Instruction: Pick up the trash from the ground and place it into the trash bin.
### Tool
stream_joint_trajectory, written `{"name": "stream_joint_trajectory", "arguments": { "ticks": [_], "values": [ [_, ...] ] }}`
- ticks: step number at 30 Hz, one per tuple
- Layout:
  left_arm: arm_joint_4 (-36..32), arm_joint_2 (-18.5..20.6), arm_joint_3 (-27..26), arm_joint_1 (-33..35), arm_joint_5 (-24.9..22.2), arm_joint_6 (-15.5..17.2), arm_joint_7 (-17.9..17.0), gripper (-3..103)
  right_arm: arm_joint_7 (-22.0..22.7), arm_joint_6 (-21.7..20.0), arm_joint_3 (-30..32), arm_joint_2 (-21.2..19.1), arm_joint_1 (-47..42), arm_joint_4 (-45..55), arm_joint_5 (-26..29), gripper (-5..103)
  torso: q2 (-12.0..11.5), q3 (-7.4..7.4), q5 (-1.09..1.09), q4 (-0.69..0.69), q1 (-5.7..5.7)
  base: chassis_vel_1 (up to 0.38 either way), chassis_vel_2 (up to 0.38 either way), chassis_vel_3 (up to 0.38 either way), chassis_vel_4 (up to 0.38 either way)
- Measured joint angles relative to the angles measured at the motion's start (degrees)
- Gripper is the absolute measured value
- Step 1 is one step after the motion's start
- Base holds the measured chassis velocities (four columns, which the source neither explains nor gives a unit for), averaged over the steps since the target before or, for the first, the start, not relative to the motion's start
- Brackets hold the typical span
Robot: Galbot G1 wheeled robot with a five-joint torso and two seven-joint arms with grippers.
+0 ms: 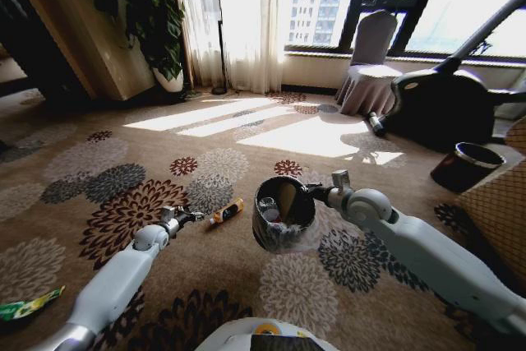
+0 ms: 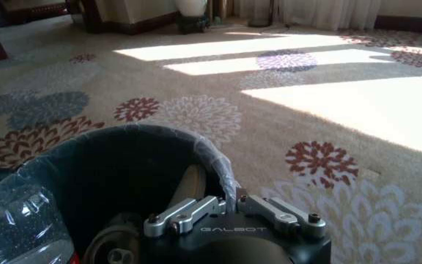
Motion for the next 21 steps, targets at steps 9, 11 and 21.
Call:
{"name": "stream_joint_trajectory", "arguments": {
  "ticks": [9,11,21],
  "values": [
    [15.0,-7.46,8.72,-8.32,5.35,-5.79,1.29,100,-0.72,1.12,4.33,-0.03,-5.87,0.24,-2.02,2,0.0,0.0,-0.01,0.0,0.0,0.0,0.0,0.0,0.0],
    [17.28,-8.21,8.96,-9.58,6.41,-6.55,1.6,100,-0.72,1.28,4.88,-0.05,-6.71,0.36,-2.24,2,0.0,0.01,-0.01,0.0,0.0,0.0,0.0,0.0,0.0],
    [25.76,-11.16,10.48,-14.0,8.28,-8.85,1.27,100,-0.73,1.75,8.05,-1.28,-10.24,1.57,-2.35,2,0.0,0.0,0.0,0.0,0.0,0.0,0.0,0.0,0.0]
  ]
}}
